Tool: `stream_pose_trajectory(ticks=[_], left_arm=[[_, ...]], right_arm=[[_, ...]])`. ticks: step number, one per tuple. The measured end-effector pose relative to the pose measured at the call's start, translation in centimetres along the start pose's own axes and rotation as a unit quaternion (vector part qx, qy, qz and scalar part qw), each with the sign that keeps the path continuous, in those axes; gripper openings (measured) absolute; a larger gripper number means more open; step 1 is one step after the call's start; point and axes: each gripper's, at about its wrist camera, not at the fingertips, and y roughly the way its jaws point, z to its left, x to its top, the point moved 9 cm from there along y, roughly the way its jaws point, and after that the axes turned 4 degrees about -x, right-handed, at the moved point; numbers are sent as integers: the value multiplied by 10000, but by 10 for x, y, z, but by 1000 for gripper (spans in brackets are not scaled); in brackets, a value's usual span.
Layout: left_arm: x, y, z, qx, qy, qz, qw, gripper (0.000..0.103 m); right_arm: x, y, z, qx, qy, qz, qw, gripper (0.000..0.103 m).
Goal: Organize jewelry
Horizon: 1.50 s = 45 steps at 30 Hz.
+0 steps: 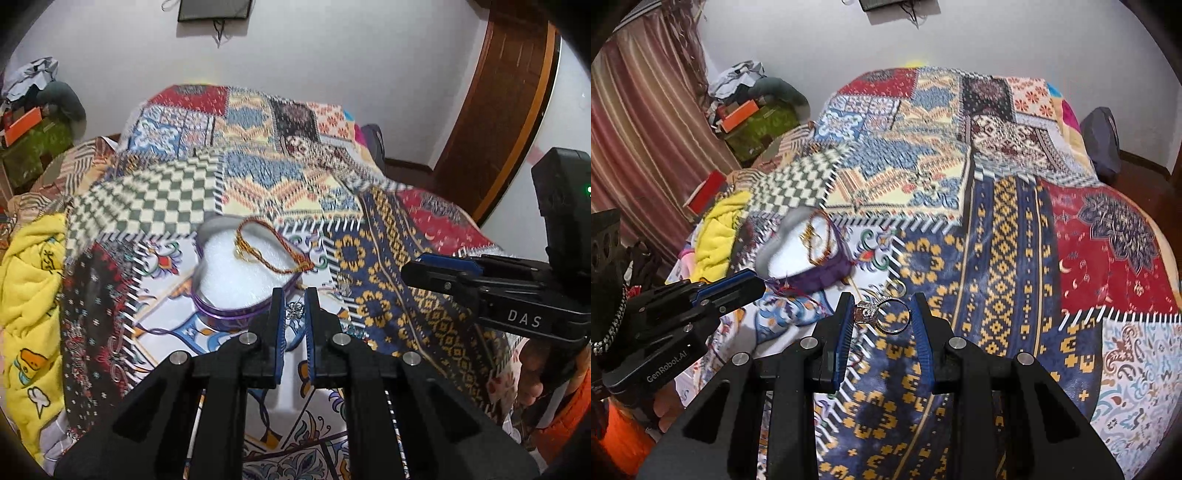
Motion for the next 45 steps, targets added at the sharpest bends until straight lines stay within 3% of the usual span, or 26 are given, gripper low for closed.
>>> stream_pose_trajectory(ticks=[10,18,32,45], left_arm=[[18,-33,11,222,24,-459,9987,8],[32,-43,28,350,-52,-674,9971,8],[19,3,53,251,-266,-251,9990,8],[11,28,57,243,-222,-60,9994,8]], right_arm=[[29,-14,26,166,-156,-379,9990,28],[41,-3,49,351,-305,-400,9981,28],[49,35,77,604,-539,-157,9966,28],[43,68,76,635,-509,154,9966,28]])
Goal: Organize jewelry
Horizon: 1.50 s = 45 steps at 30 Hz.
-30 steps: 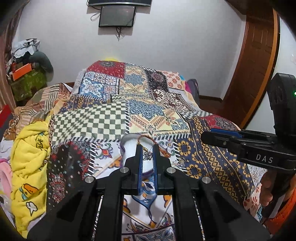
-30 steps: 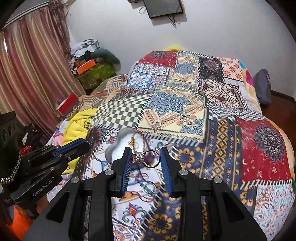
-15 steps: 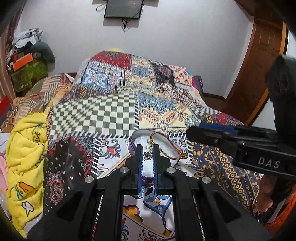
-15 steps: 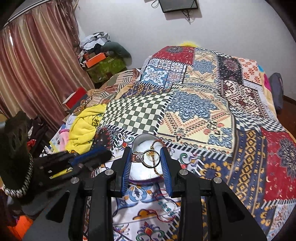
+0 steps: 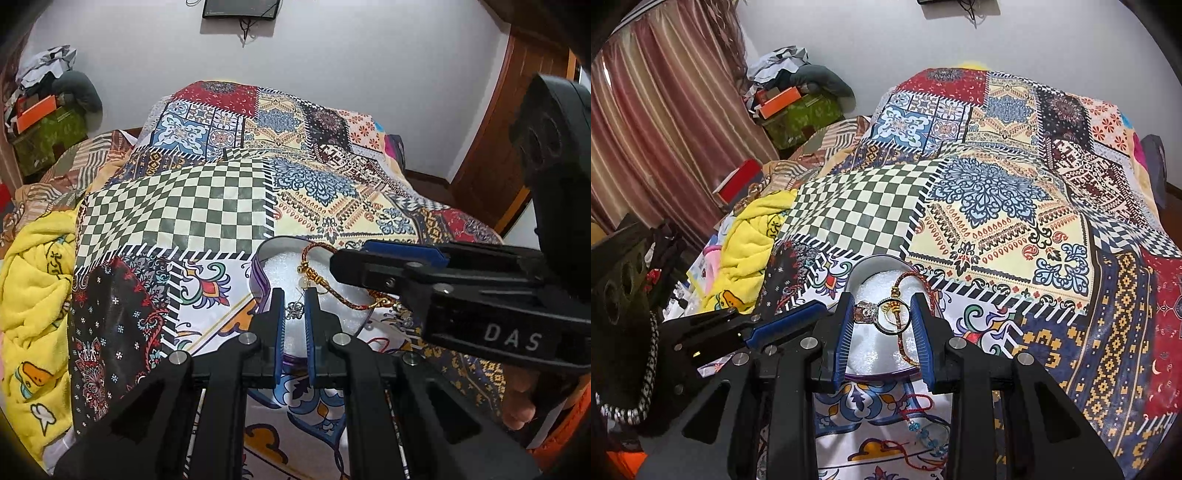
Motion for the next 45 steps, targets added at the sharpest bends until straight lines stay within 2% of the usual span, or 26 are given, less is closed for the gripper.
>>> stream_pose_trajectory(ticks=[7,13,15,17,19,30,38,45], left_arm=[[-4,4,-5,193,217,51,9996,8],[-4,5,-6,203,201,87,9996,9],[-4,3,-5,170,150,105,9997,11],[-3,1,-4,135,86,106,9998,21],[-1,-2,-3,157,54,72,9998,29],[8,-33,-12,142,47,-115,9998,35],[-13,-34,-36,81,234,164,9996,36],[-40,-9,-51,88,250,587,9979,36]], right_arm=[[1,0,-1,-16,-58,-34,10000,29],[3,-3,1,69,-39,-17,10000,29],[3,-5,1,98,-5,-15,10000,33],[3,-9,-1,38,12,-64,10000,40],[3,-15,-2,-42,2,-130,9999,41],[-10,-64,-32,-568,94,-307,9979,41],[-37,-82,-53,-796,317,-179,9962,41],[-66,-87,-67,-878,458,20,9951,41]])
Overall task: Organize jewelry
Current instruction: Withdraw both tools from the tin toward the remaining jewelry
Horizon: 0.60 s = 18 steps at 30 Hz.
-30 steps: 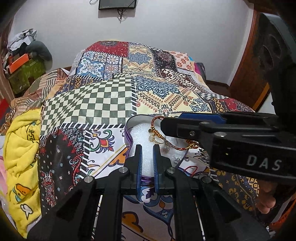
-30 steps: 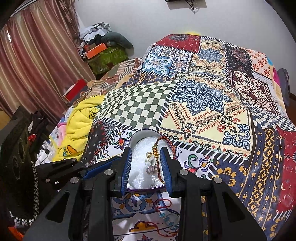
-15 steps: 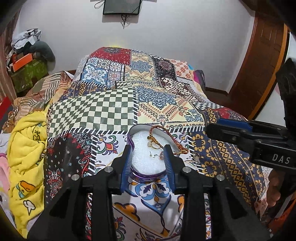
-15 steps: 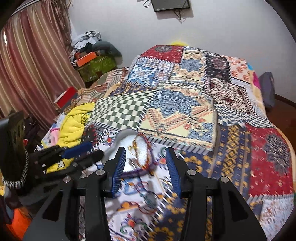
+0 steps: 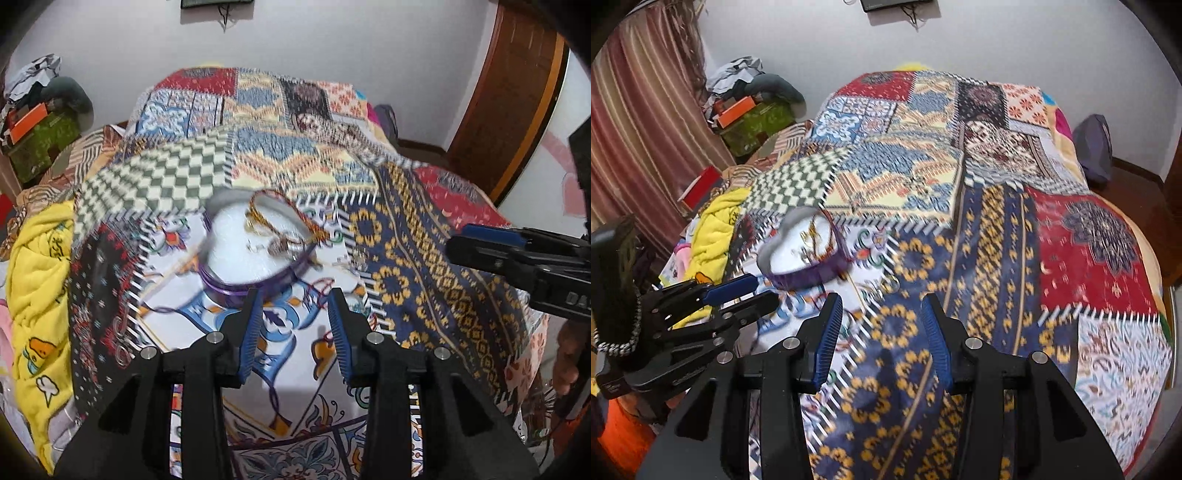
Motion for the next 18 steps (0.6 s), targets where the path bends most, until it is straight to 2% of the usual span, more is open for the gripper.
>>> stream_pose_trajectory(ticks=[8,13,15,18], left_arm=[[-11,35,-2,-126,-155,353,9992,36],[-8,47,-6,-212,-70,350,9991,35],[-5,50,-8,-212,-50,330,9992,32],[-1,57,-11,-259,-36,320,9991,22]], right_arm=[[-20,10,-13,21,129,254,9996,41],[-26,19,-17,77,204,364,9991,41],[-27,22,-15,92,185,392,9990,41],[-29,26,-12,120,145,435,9989,41]])
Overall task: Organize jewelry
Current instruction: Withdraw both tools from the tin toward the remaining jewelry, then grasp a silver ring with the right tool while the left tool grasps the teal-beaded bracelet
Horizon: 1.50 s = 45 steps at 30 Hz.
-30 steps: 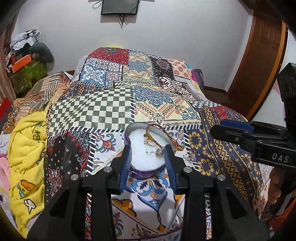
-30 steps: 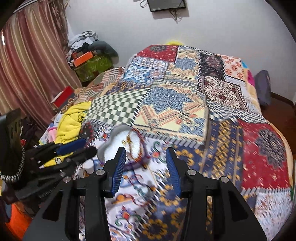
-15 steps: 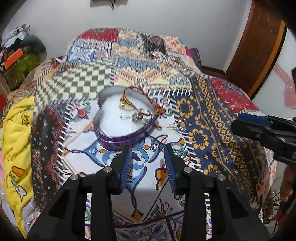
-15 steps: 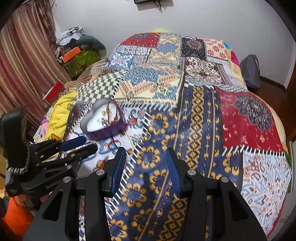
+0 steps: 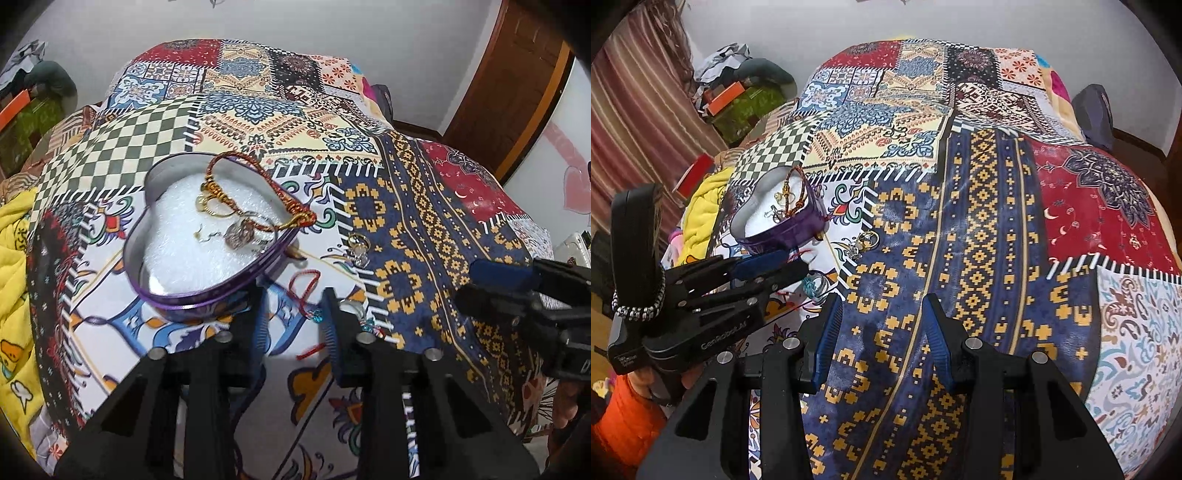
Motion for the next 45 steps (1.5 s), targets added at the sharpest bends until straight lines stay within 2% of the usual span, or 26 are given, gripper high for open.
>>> stream_pose_trajectory(ticks=[2,7,15,25,28,36,38,40,42,45], left_arm=[[2,4,-3,-83,-25,23,10000,9],[3,8,-7,-53,42,2,10000,0],[4,-29,2,-123,-114,-368,9992,0],[-3,-78,36,57,-345,-698,9969,0],[-10,-81,43,159,-366,-697,9968,0],[-19,-83,55,127,-592,-727,9955,0],[-18,-86,55,162,-563,-774,9953,0],[-17,-87,54,161,-536,-800,9952,0],[-16,-89,53,163,-522,-825,9951,0],[-13,-92,52,163,-515,-863,9948,0]], right_arm=[[-1,4,2,3,-35,33,10000,41],[-3,8,7,30,-112,98,9999,41],[3,11,17,69,-264,118,9996,41],[1,26,44,112,-565,291,9979,41],[4,30,56,114,-730,302,9968,41],[5,55,80,100,-1114,488,9925,41],[4,58,83,37,-1211,417,9918,41],[3,56,84,-28,-1280,365,9911,36],[3,56,83,-21,-1250,369,9915,20],[5,55,78,73,-1112,379,9930,20]])
